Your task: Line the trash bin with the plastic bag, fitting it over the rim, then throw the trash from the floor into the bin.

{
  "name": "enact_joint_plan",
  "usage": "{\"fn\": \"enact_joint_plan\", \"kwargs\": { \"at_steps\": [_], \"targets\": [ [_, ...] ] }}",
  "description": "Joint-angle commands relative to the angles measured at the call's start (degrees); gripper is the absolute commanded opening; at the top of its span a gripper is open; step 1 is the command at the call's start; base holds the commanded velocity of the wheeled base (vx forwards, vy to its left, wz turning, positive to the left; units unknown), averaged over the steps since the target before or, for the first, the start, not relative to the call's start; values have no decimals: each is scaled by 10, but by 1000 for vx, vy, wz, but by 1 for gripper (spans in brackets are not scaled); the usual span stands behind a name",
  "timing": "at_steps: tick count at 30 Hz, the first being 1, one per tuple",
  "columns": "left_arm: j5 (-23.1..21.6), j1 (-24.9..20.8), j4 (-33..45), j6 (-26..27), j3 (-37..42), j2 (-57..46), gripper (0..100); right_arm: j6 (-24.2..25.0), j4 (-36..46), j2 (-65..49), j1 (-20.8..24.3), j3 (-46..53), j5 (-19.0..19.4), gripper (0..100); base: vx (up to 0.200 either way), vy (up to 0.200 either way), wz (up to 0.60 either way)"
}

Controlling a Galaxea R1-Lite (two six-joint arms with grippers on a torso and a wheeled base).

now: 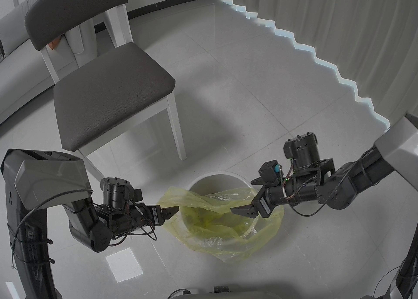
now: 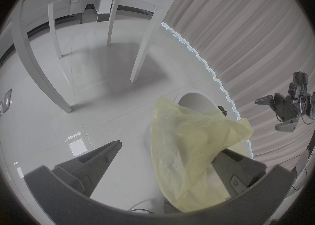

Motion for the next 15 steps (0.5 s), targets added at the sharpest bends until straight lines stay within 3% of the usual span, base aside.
{"fn": "enact_joint_plan", "kwargs": {
  "at_steps": [1, 15],
  "targets": [
    [0, 1, -2, -1, 6, -11, 100, -9, -1, 65, 16, -30, 4, 100, 0, 0, 0],
    [3, -5, -7, 0, 6, -14, 100, -37, -2, 90, 27, -32, 3, 100, 0, 0, 0]
  ]
}}
